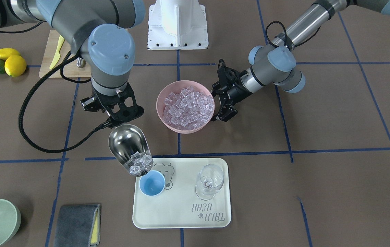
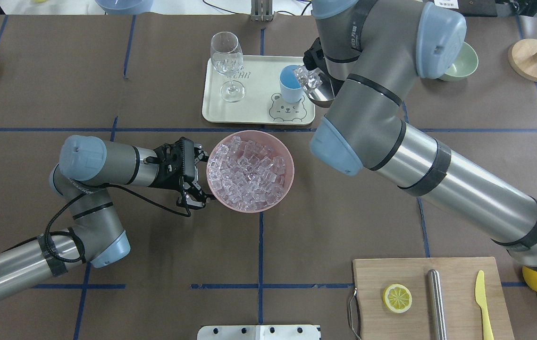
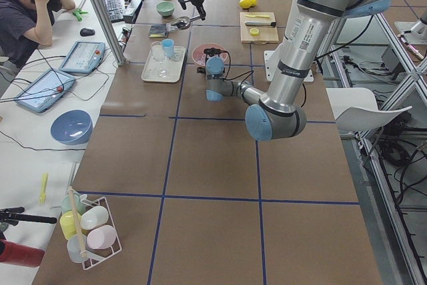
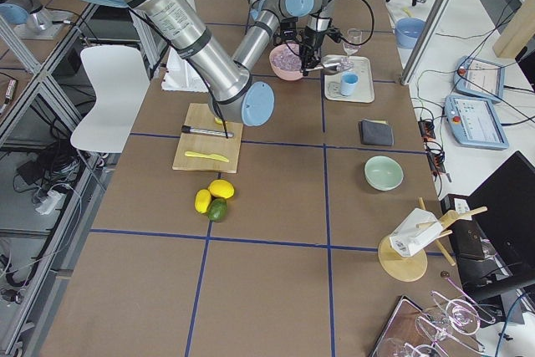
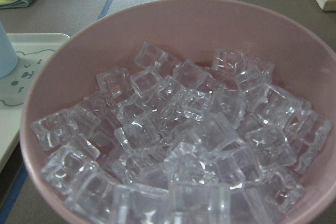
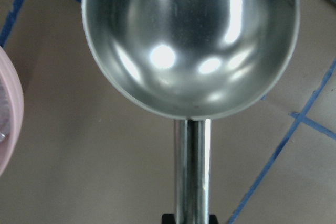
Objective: Put ice in cup with scoop
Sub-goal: 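Carry the filled scoop over the light-blue cup with the right gripper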
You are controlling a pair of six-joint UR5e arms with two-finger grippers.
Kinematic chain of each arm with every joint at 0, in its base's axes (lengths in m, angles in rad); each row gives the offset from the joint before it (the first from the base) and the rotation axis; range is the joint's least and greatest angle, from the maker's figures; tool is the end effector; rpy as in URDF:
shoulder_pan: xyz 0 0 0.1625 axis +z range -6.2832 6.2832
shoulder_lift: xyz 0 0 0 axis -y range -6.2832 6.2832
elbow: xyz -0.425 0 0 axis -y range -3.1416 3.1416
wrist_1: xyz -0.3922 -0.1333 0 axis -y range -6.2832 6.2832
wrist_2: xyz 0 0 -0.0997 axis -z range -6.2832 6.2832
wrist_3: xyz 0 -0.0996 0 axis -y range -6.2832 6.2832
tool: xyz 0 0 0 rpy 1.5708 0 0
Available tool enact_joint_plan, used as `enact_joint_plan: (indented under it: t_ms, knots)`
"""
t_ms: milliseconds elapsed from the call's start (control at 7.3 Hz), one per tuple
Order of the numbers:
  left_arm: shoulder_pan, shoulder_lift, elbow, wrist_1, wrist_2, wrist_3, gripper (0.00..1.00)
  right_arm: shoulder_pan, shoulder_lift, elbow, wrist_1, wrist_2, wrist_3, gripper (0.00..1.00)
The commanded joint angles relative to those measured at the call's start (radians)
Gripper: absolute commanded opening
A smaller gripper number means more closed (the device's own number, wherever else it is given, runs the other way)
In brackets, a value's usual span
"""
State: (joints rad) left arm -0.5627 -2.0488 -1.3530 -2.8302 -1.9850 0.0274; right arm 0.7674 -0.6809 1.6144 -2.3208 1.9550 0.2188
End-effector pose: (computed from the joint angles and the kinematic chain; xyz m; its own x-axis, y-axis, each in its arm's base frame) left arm 0.5175 -0.4366 0.3441 0.1472 0.9891 0.0068 -0.0473 0.0002 0.9989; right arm -0.4217 -0.5401 0.1874 0.7339 -0.5495 0.3993 0.5617 0.8215 0.0981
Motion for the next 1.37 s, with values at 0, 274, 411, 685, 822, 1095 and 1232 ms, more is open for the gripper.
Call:
enact_joint_plan:
  t_ms: [0,274,411,685,822,1095,1232]
  knots:
    - [0.0,0.001,0.0,0.0,0.0,-0.001,1.0,0.003,0.066,-0.057,-0.1,-0.054,-0.108,0.0]
    - [0.0,0.001,0.0,0.0,0.0,0.0,1.0,0.012,0.145,-0.164,-0.158,-0.102,-0.195,0.0]
    - [0.001,-0.001,0.0,0.0,0.0,0.0,1.0,0.012,0.171,-0.194,-0.182,-0.141,-0.261,0.0]
    - [0.001,-0.001,0.0,0.0,0.0,0.0,1.0,0.016,0.172,-0.195,-0.199,-0.146,-0.291,0.0]
    - [0.001,-0.001,0.0,0.0,0.0,0.0,1.0,0.02,0.173,-0.195,-0.209,-0.148,-0.312,0.0]
    - [0.001,-0.001,0.0,0.0,0.0,0.0,1.0,0.042,0.179,-0.205,-0.224,-0.156,-0.361,0.0]
    - [0.001,-0.001,0.0,0.0,0.0,0.0,1.0,0.047,0.21,-0.256,-0.242,-0.174,-0.412,0.0]
